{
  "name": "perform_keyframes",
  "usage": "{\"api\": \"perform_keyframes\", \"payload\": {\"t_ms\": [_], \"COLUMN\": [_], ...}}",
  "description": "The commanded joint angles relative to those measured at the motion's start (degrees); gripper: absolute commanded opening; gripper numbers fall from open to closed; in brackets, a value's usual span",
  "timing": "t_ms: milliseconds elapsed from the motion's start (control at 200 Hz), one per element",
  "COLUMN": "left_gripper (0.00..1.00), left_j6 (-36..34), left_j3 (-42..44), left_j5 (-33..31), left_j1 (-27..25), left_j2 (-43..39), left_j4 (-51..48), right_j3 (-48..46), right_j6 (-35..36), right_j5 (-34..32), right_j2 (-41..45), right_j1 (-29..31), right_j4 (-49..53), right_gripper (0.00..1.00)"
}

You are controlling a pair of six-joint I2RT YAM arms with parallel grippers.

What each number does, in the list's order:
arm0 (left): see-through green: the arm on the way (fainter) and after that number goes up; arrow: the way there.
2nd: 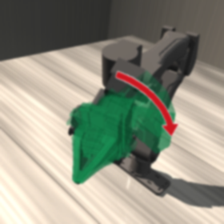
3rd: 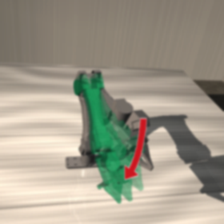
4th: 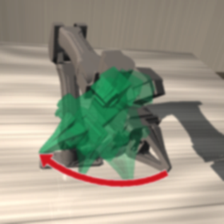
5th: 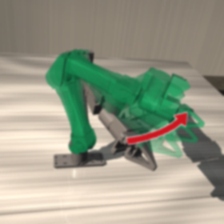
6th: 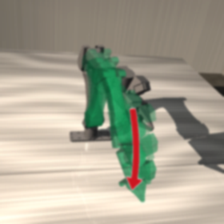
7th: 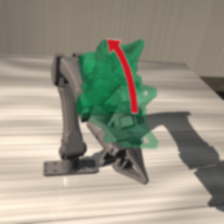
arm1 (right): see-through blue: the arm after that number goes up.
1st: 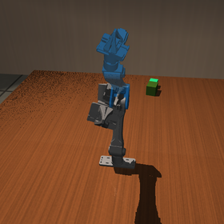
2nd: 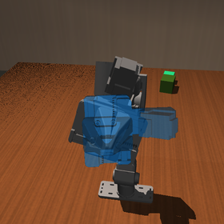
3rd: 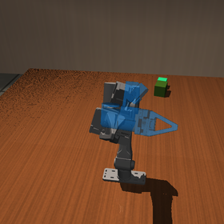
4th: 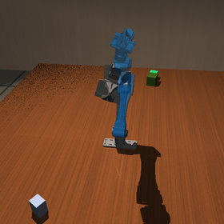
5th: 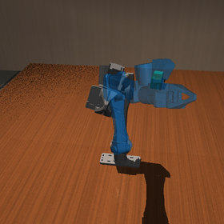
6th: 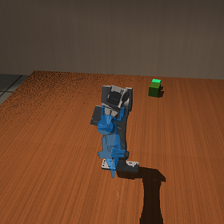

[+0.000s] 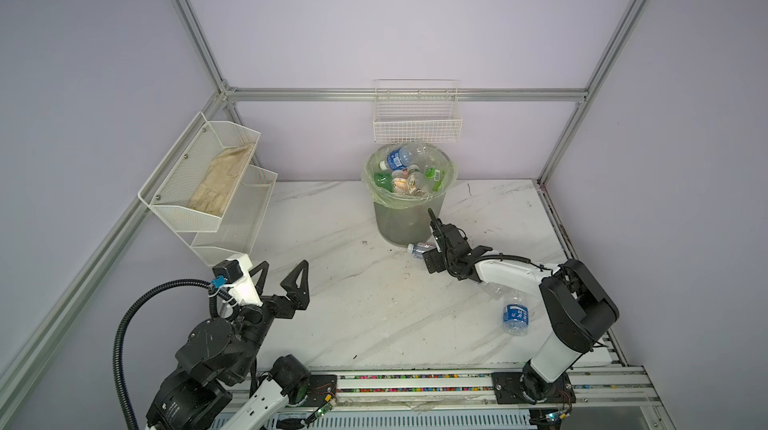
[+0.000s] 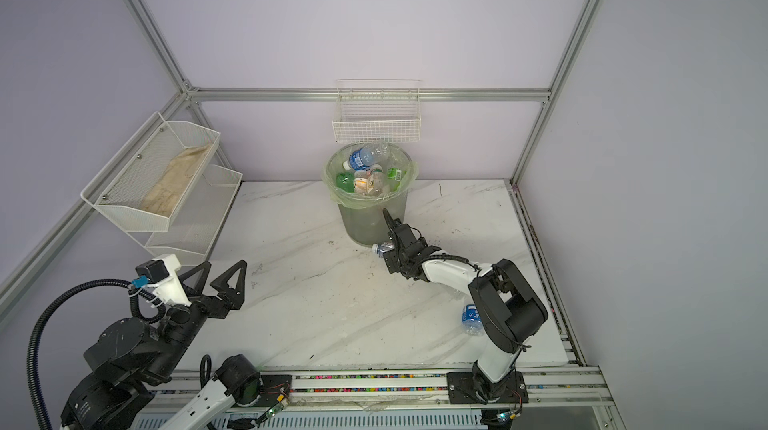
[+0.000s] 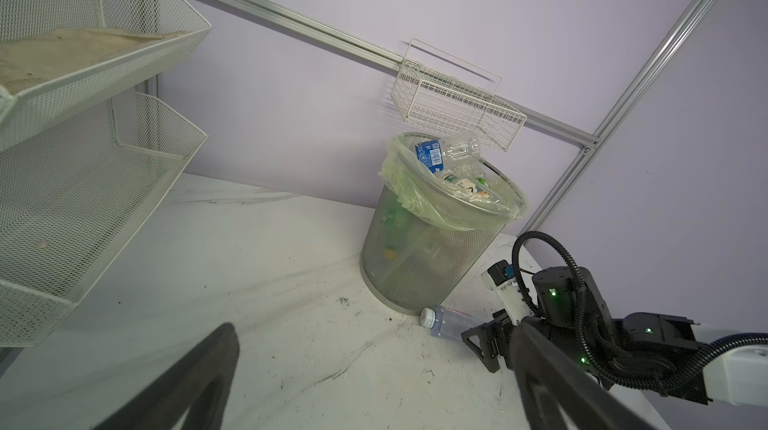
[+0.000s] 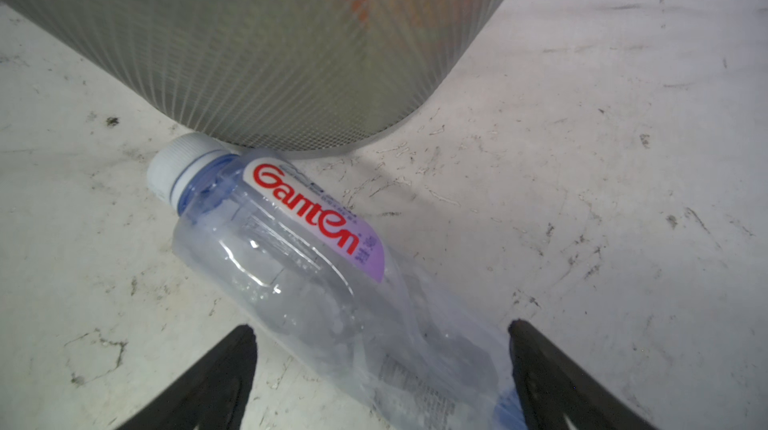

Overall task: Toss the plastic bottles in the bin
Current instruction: 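Draw the left gripper back while the right gripper lowers over the Ganten bottle, then close the right gripper on the Ganten bottle beside the wastebasket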

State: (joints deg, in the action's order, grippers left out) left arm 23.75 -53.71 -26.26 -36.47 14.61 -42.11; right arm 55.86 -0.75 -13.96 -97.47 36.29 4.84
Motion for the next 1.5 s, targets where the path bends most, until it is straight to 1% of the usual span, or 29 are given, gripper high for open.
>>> {"api": "perform_keyframes", "payload": {"t_ms": [0,290,480,875,965,1100,1310,1495], "left_gripper": [1.00,1.00,1.00,1.00,1.00,1.00,1.00,1.00], "left_j6": [-1.77,-1.25,-1.21,-1.77,-1.77,-1.95,-1.95,-1.81], "left_j3": [2.45,4.10,4.83,4.67,4.63,5.02,4.93,5.10], "left_j5": [-1.29,-2.76,-3.45,-3.71,-3.89,-3.84,-3.28,-3.01], "left_j1": [-0.17,-0.19,-0.17,-0.18,-0.20,-0.14,-0.18,-0.19], "left_j2": [-1.49,-4.17,-5.34,-4.52,-4.52,-4.31,-3.31,-3.49], "left_j4": [-0.95,-2.83,-3.27,-2.95,-2.76,-2.21,-1.31,-1.31], "right_j3": [1.61,2.30,-0.22,2.53,1.82,1.06,-0.76,-1.28], "right_j6": [1.37,0.48,-0.65,0.82,-0.55,-1.88,-2.65,-2.71], "right_j5": [0.32,1.64,3.93,9.77,11.90,13.09,13.96,13.09], "right_j2": [-1.81,-4.98,-3.13,0.20,1.68,2.63,2.91,2.45], "right_j1": [-0.43,-0.61,-0.61,-0.61,-0.61,-0.52,-0.52,-0.52], "right_j4": [-1.07,-1.33,-2.15,5.07,5.81,7.44,7.48,7.27], "right_gripper": [0.97,0.94,0.92,0.90,0.90,0.88,0.84,0.84]}}
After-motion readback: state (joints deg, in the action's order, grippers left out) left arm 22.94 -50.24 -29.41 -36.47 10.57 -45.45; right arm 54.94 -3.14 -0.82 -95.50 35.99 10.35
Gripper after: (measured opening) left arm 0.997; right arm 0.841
